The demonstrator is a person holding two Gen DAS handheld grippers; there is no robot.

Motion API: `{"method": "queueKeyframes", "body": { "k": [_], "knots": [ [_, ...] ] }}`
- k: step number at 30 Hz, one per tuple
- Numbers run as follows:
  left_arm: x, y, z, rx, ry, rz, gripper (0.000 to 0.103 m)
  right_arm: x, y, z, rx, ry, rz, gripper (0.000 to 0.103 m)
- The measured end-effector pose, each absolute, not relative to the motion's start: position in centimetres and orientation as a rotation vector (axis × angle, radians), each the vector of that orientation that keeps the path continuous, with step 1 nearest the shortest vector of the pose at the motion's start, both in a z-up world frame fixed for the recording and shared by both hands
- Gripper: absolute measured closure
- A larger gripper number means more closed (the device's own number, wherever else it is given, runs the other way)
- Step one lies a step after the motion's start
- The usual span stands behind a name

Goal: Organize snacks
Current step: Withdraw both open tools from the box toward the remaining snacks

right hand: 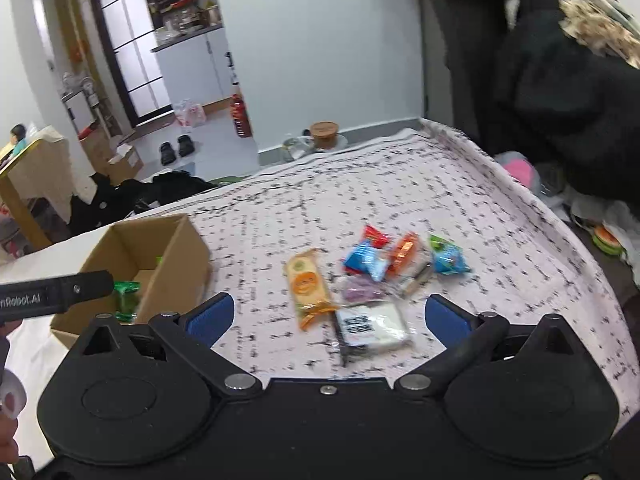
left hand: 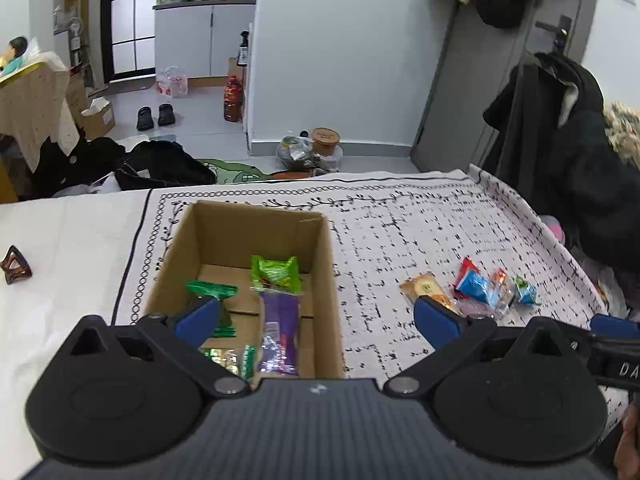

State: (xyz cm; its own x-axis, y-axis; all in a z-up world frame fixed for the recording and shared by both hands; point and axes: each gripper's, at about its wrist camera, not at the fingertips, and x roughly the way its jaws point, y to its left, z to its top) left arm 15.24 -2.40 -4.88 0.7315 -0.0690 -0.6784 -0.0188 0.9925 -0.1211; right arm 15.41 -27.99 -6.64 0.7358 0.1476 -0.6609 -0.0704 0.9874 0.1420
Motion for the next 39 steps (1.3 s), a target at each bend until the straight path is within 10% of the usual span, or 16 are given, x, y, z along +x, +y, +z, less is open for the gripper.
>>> {"method": "queueKeyframes", "body": {
  "k": [39],
  "knots": [
    [21.1, -13.8, -11.7, -0.029, 0.873, -0.057, 0.008, 21.3, -31.1, -15.9, 0.085, 0.891, 0.132, 0.001]
  ]
}}
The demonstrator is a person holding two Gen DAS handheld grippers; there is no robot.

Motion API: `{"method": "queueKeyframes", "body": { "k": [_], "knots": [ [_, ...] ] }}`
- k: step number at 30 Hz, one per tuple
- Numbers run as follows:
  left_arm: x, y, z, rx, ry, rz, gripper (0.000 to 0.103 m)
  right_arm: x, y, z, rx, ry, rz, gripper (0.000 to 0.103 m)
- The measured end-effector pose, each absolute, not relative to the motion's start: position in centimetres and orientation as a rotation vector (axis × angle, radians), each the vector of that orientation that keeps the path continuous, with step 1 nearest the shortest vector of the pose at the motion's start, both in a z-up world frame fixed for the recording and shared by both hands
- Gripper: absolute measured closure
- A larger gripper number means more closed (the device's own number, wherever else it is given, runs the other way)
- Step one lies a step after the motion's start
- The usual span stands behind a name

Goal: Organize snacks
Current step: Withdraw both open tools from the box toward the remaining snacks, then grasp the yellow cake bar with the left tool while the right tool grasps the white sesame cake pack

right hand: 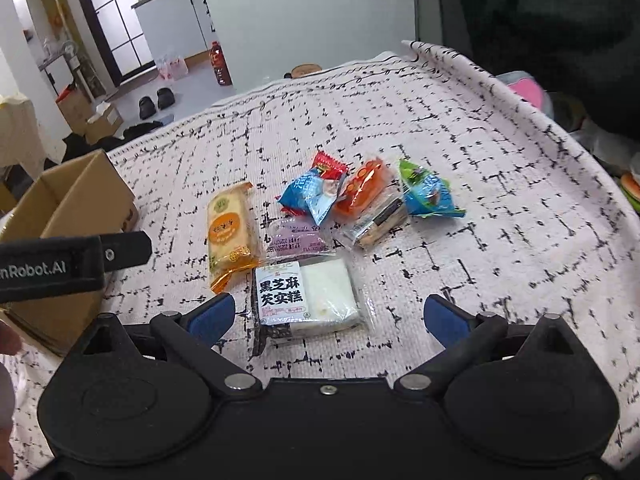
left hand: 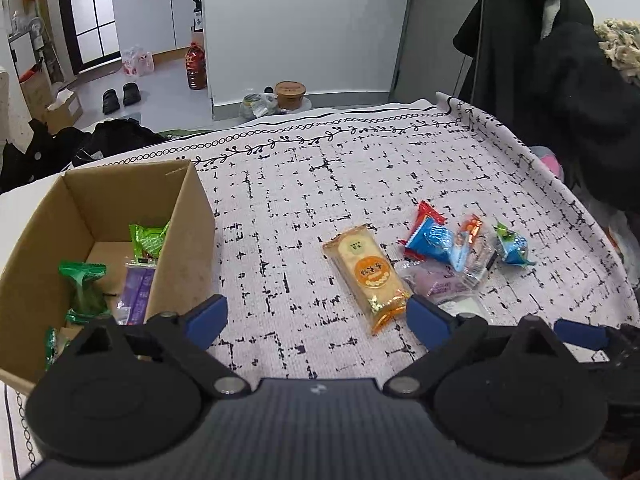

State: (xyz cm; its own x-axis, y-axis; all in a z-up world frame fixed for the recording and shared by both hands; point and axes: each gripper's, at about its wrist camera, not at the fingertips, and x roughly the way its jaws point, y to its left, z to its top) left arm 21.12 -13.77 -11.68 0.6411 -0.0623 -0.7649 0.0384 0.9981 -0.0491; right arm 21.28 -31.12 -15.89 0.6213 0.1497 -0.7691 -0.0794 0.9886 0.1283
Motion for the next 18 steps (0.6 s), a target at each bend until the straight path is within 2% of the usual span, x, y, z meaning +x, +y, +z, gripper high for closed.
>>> {"method": "queueKeyframes", "body": {
  "k": [7, 9, 10, 13, 16, 18],
  "knots": [
    [22.4, -13.2, -13.0, -0.042, 0.897, -0.046, 0.014, 22.8, -31.0, -18.2, 0.055, 0.917, 0.138, 0.001],
    [22.8, -13.0, -13.3, -0.046, 0.906, -0.046, 0.015, 23.2, -31.1, -18.7, 0.068, 0.93, 0.154, 0.004],
    [22.9, -12.9, -13.6, -0.047, 0.911, -0.048, 0.016, 23.3, -31.1, -18.9, 0.066, 0.932, 0.162, 0.008],
    [23.3, -13.3, -13.9, -0.024, 0.906, -0.05, 0.016, 23.1, -31.1, -18.9, 0.046, 0.91, 0.191, 0.037],
    [23.8, -13.8, -14.0, -0.034, 0.907, -0.071, 0.016, 22.9, -31.6, -18.7, 0.051, 0.901, 0.186, 0.046],
    [24.1, -14.3, -14.1, -0.033, 0.909, -0.073, 0.016, 22.7, -32.1, -18.6, 0.054, 0.899, 0.17, 0.047]
  ]
}}
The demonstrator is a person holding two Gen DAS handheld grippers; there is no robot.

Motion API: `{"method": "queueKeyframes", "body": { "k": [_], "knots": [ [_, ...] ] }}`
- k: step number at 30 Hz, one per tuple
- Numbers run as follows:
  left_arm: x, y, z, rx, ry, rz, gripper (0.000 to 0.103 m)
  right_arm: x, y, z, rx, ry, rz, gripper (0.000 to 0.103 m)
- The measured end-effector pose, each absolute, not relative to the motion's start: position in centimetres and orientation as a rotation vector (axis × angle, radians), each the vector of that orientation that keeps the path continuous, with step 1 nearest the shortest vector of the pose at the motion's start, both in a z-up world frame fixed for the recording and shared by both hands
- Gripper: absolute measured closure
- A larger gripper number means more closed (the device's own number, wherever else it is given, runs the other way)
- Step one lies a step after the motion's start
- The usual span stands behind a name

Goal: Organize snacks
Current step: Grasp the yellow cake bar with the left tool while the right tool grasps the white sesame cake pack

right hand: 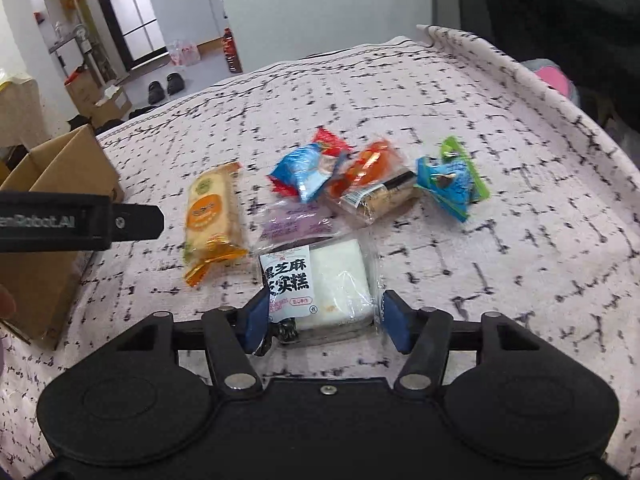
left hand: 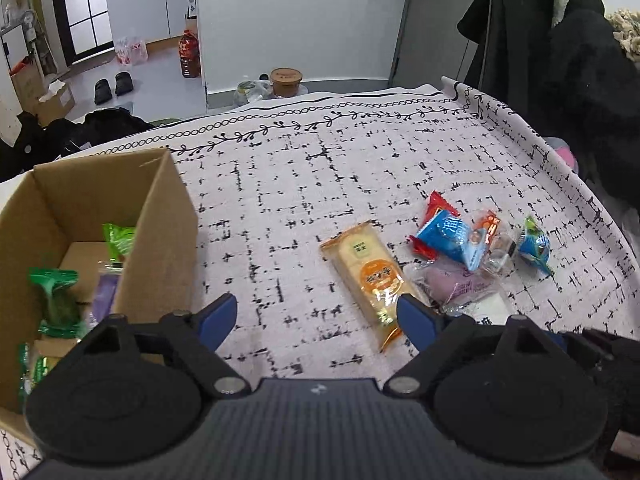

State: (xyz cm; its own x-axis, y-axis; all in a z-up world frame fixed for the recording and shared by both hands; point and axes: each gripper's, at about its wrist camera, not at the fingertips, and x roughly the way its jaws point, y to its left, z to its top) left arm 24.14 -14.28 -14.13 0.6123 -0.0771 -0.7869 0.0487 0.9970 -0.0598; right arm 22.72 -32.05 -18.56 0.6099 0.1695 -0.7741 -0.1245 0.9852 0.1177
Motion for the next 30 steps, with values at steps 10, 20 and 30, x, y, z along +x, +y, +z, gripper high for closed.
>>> {"method": "queueKeyframes", "body": {
  "k": [10, 20, 30],
  "knots": [
    [25.9, -16.4, -15.5, -0.047, 0.94, -0.09, 0.016, 22.2, -34.8, -17.9, 0.088, 0.885, 0.056, 0.049],
    [27.3, -18.0, -16.7, -0.058, 0.952, -0.094, 0.016, 21.9, -36.1, -17.5, 0.092, 0.846, -0.042, 0.05],
    [28.8, -19.6, -18.8, -0.06, 1.01, -0.074, 0.043, 22.9, -36.3, -18.3, 0.075, 0.88, -0.086, 0.022]
  ]
}}
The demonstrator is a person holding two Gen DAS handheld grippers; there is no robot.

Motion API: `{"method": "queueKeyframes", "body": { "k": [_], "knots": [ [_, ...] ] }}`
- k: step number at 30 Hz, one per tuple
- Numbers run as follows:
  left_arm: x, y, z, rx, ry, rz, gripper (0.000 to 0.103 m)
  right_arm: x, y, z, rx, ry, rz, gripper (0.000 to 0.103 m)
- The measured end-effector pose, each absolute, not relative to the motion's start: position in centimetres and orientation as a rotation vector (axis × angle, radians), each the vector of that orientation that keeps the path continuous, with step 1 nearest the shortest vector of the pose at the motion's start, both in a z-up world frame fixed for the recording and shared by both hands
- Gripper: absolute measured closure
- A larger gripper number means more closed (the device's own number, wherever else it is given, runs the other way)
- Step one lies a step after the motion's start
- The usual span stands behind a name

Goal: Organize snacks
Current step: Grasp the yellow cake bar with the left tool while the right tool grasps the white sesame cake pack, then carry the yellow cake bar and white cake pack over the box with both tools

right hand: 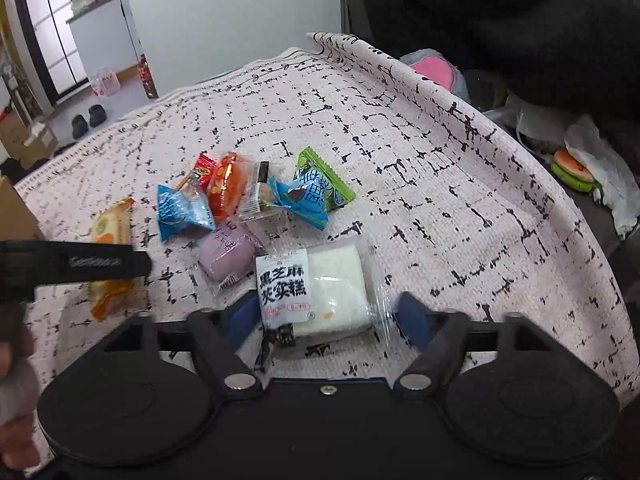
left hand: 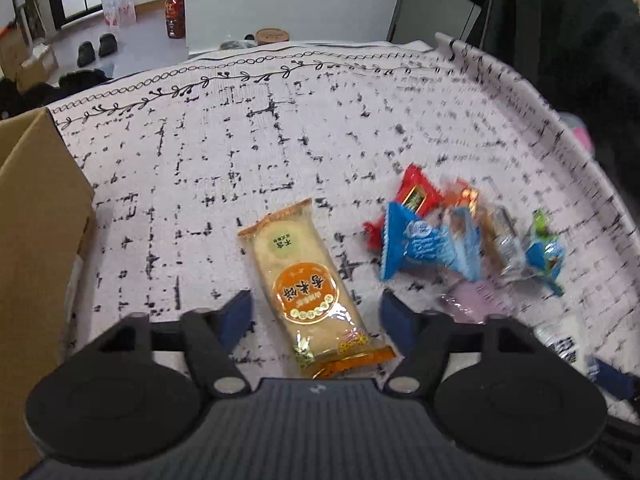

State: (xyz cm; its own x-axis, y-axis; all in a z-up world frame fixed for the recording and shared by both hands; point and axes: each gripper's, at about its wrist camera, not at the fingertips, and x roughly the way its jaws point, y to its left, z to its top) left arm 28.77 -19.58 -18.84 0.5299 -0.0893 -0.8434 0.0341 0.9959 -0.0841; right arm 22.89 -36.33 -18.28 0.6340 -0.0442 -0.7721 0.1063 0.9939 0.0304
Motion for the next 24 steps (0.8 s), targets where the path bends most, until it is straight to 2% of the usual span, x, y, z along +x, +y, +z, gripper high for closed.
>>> {"method": "queueKeyframes", "body": {
  "k": [2, 4, 7, 9, 10, 11, 14, 24],
  "knots": [
    [28.4, -19.7, -18.8, -0.027, 0.996, -0.093, 0.055, 23.3, -35.8, -18.5, 0.044, 0.892, -0.101, 0.015],
    [28.5, -19.2, -18.6, -0.034, 1.001, -0.116, 0.068, 23.8, -35.2, -18.7, 0.017, 0.914, -0.121, 0.014],
    [28.8, -18.5, -18.6, -0.039, 1.004, -0.162, 0.07, 24.5, -34.5, -19.2, -0.019, 0.947, -0.146, 0.014],
    [28.7, -18.3, -18.7, -0.021, 0.996, -0.194, 0.07, 24.8, -33.9, -19.2, -0.039, 0.952, -0.157, 0.023],
    [28.7, -18.5, -18.8, -0.015, 0.993, -0.206, 0.07, 24.8, -33.7, -19.2, -0.052, 0.953, -0.157, 0.033],
    [28.7, -18.4, -18.8, -0.009, 0.992, -0.221, 0.07, 24.8, -33.5, -19.1, -0.059, 0.954, -0.151, 0.038],
    [28.7, -17.9, -18.8, -0.012, 0.989, -0.253, 0.07, 24.6, -33.1, -18.8, -0.058, 0.954, -0.167, 0.044],
    [25.3, -16.2, -17.5, -0.067, 0.958, -0.285, 0.07, 21.8, -32.0, -16.1, -0.031, 0.879, -0.182, 0.047]
  ]
}}
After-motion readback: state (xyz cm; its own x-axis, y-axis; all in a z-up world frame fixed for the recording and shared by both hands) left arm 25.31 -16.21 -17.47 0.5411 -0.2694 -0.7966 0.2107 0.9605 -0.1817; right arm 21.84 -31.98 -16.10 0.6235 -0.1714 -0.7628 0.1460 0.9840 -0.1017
